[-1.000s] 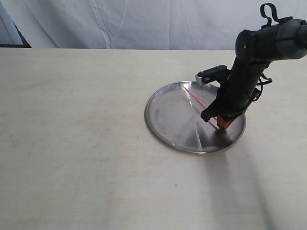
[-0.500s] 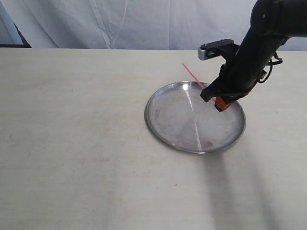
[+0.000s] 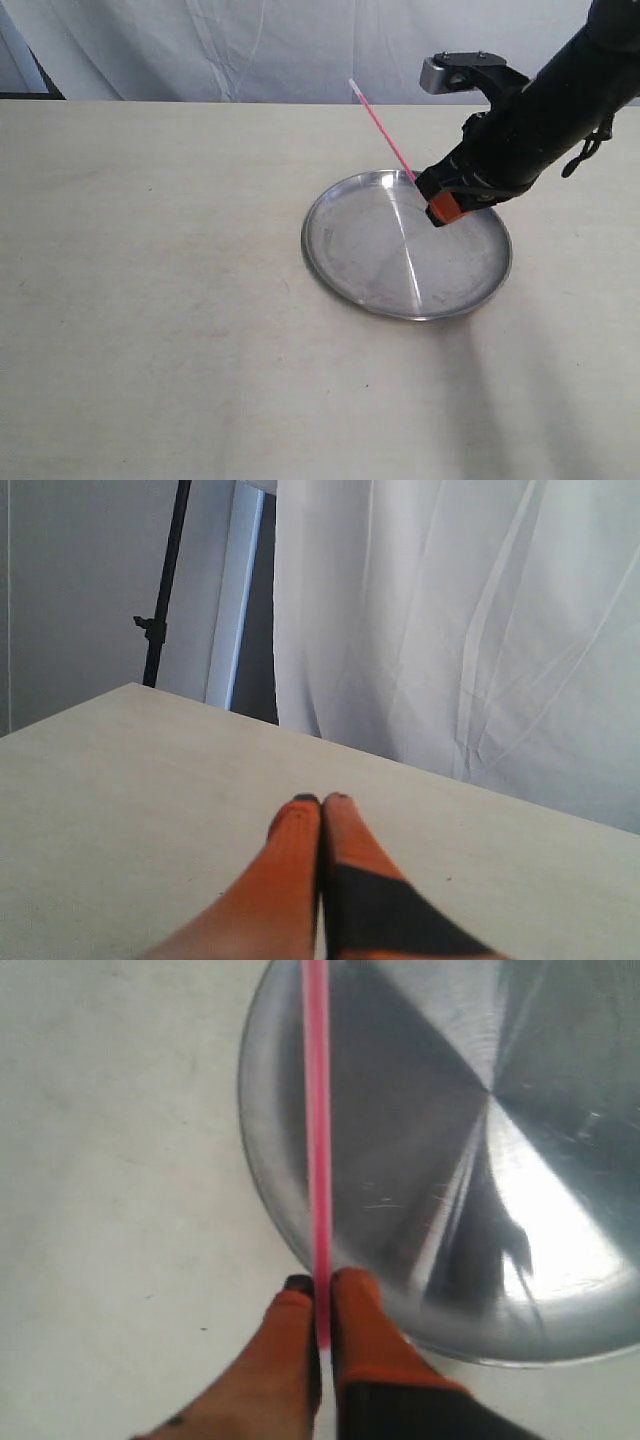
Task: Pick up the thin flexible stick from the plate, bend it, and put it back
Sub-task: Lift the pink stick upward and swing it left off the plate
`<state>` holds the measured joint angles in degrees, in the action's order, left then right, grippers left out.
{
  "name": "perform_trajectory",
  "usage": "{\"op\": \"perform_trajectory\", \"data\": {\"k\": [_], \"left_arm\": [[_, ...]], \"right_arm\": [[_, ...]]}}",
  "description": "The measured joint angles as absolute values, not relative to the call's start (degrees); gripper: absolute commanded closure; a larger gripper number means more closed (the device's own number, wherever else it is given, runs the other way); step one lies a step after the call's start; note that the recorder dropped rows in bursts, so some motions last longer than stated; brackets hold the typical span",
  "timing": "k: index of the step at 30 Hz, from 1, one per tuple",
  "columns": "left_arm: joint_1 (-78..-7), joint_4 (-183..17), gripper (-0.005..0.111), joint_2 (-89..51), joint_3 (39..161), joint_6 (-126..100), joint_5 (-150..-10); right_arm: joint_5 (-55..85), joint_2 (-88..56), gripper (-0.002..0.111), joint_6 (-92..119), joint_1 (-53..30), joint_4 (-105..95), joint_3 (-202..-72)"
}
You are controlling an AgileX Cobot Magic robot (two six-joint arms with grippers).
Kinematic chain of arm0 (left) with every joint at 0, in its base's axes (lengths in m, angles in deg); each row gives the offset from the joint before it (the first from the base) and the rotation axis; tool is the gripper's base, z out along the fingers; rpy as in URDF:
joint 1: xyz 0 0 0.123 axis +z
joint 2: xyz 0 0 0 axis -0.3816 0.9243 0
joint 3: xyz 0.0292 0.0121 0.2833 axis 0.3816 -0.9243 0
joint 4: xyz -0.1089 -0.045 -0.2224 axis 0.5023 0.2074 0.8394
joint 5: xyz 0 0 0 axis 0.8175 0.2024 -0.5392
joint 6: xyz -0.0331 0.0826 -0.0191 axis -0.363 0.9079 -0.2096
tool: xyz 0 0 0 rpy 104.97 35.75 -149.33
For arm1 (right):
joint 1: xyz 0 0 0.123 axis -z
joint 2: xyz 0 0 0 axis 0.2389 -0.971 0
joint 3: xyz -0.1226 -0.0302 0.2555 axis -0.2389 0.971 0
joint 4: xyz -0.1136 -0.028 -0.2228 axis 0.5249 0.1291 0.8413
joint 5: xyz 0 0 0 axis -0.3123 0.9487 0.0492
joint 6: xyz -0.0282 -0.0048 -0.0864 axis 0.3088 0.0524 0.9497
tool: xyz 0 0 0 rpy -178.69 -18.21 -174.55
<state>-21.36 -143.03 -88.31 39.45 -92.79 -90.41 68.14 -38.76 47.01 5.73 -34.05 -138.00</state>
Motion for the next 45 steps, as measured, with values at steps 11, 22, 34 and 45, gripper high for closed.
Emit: {"op": "perform_trajectory", "data": {"k": [11, 22, 34, 45], "left_arm": [[-21.4, -147.6, 0.107, -88.3, 39.4, -92.8, -92.9], [-21.4, -148.6, 0.107, -88.3, 39.4, -92.8, -92.9], [-21.4, -139.2, 0.107, -88.4, 39.4, -103.2, -51.7], [-21.4, -138.9, 0.107, -88.4, 39.4, -106.9, -36.8]], "right_arm": [[68.7, -29.4, 0.109, 53.8, 5.6, -44.3, -133.4], [68.9, -28.1, 0.109, 54.2, 0.8, -47.6, -129.8], [69.4, -28.1, 0.109, 58.0, -8.3, -53.2, -125.9], [71.4, -28.1, 0.109, 69.1, -14.3, -65.6, -125.9]]}}
